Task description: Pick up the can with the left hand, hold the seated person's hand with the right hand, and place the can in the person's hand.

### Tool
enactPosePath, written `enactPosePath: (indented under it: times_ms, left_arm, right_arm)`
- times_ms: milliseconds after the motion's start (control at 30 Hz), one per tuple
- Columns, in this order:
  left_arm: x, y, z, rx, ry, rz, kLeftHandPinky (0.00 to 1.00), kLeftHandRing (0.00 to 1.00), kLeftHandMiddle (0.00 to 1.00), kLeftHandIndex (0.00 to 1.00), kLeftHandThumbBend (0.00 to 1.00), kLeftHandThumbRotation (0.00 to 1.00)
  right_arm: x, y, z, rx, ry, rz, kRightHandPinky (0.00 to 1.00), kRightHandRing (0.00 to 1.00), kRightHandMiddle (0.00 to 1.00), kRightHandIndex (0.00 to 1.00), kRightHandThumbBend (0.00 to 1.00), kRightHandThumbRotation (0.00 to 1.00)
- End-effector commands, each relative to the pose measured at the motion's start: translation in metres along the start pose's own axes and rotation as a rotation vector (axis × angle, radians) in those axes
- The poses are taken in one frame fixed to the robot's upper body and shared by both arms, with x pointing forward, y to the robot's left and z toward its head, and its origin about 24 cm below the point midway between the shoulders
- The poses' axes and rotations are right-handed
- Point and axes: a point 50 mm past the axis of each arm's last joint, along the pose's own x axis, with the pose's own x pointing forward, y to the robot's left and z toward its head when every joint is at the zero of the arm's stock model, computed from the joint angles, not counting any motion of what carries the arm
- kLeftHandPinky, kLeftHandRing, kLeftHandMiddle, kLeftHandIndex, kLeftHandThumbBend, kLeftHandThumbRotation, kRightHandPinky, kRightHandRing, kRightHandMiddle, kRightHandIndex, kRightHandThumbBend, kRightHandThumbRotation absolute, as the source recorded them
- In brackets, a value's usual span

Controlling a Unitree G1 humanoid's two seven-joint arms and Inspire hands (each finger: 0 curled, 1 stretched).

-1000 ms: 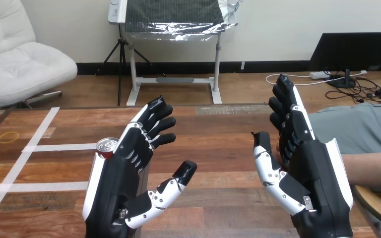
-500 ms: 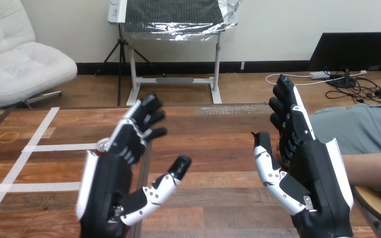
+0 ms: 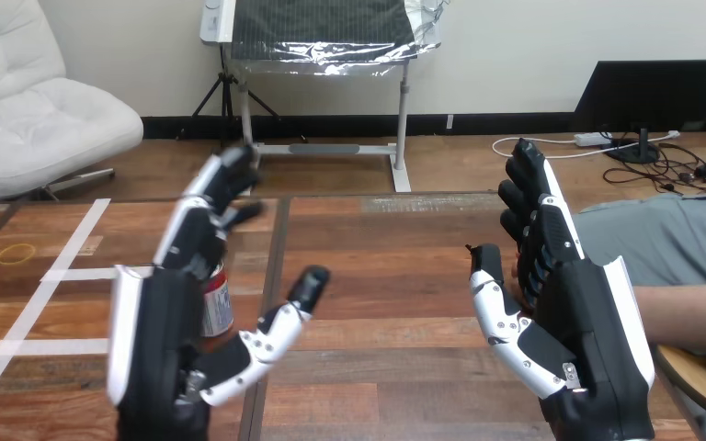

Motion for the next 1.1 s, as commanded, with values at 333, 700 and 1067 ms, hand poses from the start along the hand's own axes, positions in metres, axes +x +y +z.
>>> enactPosePath:
  times_ms: [333,700,1067]
  left_arm:
    - [0.024,0.009,0.005,0.068,-0.093,0.165,0.91,0.92,0.92,0.91,0.64,0.08]
    - [0.030,0.016,-0.006,0.108,-0.041,0.182,0.95,0.96,0.96,0.93,0.66,0.16]
    - [0.036,0.022,-0.025,0.152,0.043,0.170,0.96,0.96,0.97,0.94,0.68,0.15]
  right_arm:
    - [0.011,0.000,0.012,0.002,-0.087,-0.010,1.00,1.00,1.00,1.00,0.00,0.00]
    - [0.012,-0.001,0.012,-0.003,-0.087,-0.010,1.00,1.00,1.00,1.00,0.00,0.00]
    - [0.012,-0.001,0.012,-0.001,-0.089,-0.009,1.00,1.00,1.00,1.00,0.00,0.00]
